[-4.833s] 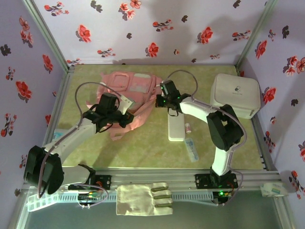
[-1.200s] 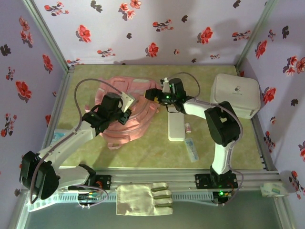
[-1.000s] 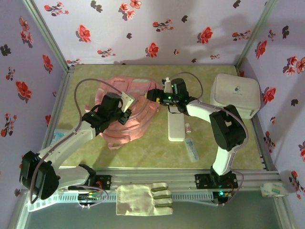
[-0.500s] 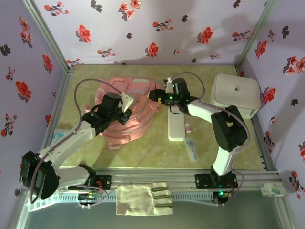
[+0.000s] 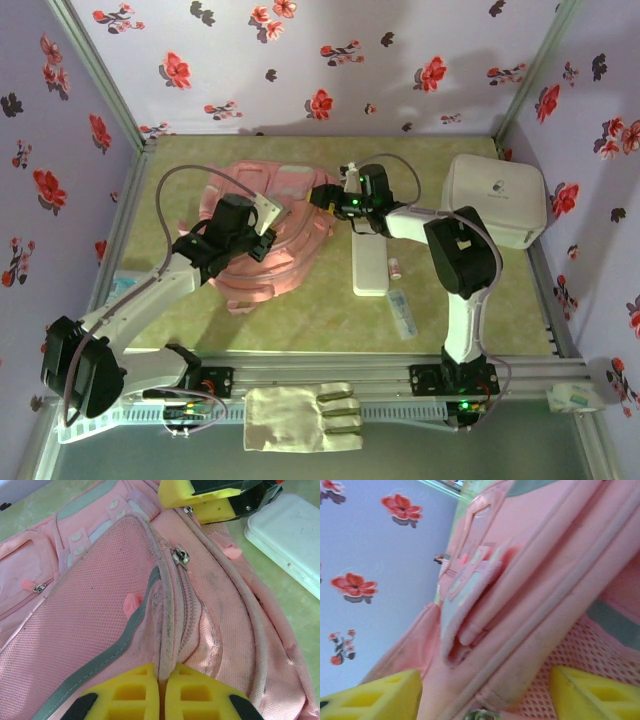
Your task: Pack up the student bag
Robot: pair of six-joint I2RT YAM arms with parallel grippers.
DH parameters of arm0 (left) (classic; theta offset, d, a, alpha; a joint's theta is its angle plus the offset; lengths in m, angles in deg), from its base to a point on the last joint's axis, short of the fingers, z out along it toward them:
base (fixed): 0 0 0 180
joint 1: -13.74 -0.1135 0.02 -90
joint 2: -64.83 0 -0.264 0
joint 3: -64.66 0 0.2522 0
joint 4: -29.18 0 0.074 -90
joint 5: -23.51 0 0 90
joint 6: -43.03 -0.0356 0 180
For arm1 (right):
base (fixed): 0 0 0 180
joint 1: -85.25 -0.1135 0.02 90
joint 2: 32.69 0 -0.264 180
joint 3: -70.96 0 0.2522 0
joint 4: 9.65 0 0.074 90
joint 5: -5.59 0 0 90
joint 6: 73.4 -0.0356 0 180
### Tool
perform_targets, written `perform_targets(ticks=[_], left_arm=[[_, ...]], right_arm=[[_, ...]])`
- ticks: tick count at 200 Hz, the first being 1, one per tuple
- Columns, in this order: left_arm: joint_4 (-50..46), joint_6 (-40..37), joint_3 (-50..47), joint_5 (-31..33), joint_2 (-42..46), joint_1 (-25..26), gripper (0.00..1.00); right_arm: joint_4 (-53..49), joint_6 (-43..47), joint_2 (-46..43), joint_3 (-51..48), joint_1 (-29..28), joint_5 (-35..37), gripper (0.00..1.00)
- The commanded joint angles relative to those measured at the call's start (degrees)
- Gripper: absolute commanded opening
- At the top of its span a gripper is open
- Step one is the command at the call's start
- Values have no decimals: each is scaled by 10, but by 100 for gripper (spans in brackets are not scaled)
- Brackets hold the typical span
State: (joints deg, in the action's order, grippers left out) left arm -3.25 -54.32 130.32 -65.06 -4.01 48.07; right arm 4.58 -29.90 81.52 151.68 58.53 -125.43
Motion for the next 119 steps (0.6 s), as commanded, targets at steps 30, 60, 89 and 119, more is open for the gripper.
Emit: perform_targets(ticks=[30,60,89,119], left_arm=[[49,17,20,-19,6,-1,0],[49,16,18,-17,4,-1,0],[50,16,16,-17,0,-1,0],[49,15,15,-17,-1,-1,0]], right_arm=[[83,-27,-19,-37,0,-52,59],[72,-11,-35,-60,0,-47,49],[72,-1,-45,-77,0,-42,44],[77,1,-50,-85,0,-39,40]])
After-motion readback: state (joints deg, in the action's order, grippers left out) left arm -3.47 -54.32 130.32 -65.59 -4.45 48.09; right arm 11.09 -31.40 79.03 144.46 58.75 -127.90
